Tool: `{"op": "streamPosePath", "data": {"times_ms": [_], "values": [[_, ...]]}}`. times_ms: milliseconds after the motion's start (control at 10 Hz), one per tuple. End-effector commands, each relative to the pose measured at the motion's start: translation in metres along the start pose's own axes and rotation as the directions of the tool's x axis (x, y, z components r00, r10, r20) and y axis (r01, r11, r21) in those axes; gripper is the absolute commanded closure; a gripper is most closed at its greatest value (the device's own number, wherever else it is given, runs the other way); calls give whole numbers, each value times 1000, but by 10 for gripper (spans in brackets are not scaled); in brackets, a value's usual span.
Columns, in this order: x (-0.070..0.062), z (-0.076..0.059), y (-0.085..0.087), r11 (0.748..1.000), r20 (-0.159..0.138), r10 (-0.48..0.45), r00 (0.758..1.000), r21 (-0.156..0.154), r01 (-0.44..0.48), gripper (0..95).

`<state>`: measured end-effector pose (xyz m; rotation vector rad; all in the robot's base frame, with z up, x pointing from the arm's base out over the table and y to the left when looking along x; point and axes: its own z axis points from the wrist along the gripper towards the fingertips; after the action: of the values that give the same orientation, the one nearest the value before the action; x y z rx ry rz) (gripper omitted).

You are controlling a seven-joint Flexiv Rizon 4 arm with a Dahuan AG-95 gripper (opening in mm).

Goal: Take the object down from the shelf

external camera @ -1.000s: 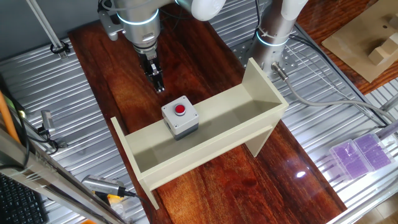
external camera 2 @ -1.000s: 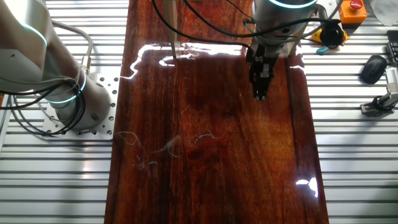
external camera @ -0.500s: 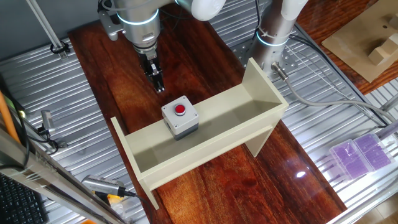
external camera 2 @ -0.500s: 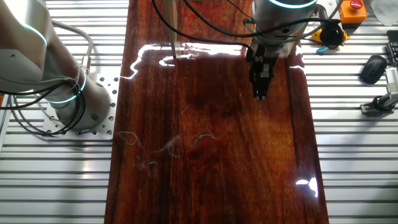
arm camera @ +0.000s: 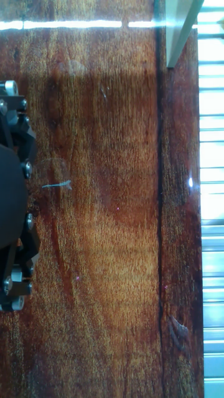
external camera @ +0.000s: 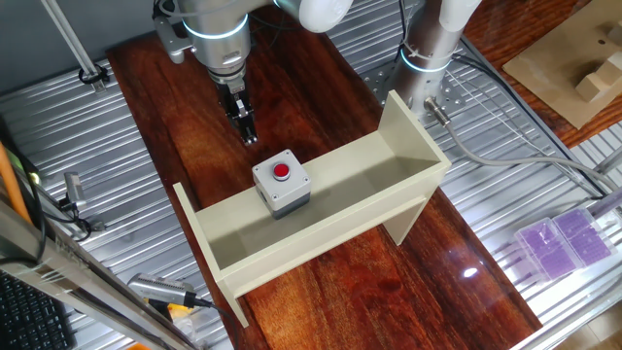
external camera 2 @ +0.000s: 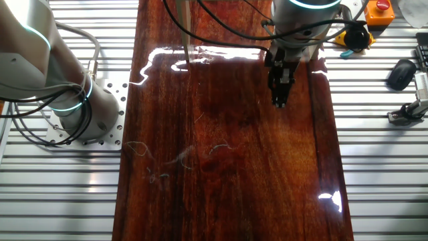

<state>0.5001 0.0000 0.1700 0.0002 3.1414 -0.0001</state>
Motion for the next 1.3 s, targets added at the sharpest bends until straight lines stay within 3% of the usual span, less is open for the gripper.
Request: {"op": "streamPosePath", "data": {"times_ms": [100, 1300], "values": [[0, 0, 0, 999, 18, 12, 1000, -40, -11, 950], [0, 0, 0, 999, 17, 7, 1000, -31, -6, 950]]}}
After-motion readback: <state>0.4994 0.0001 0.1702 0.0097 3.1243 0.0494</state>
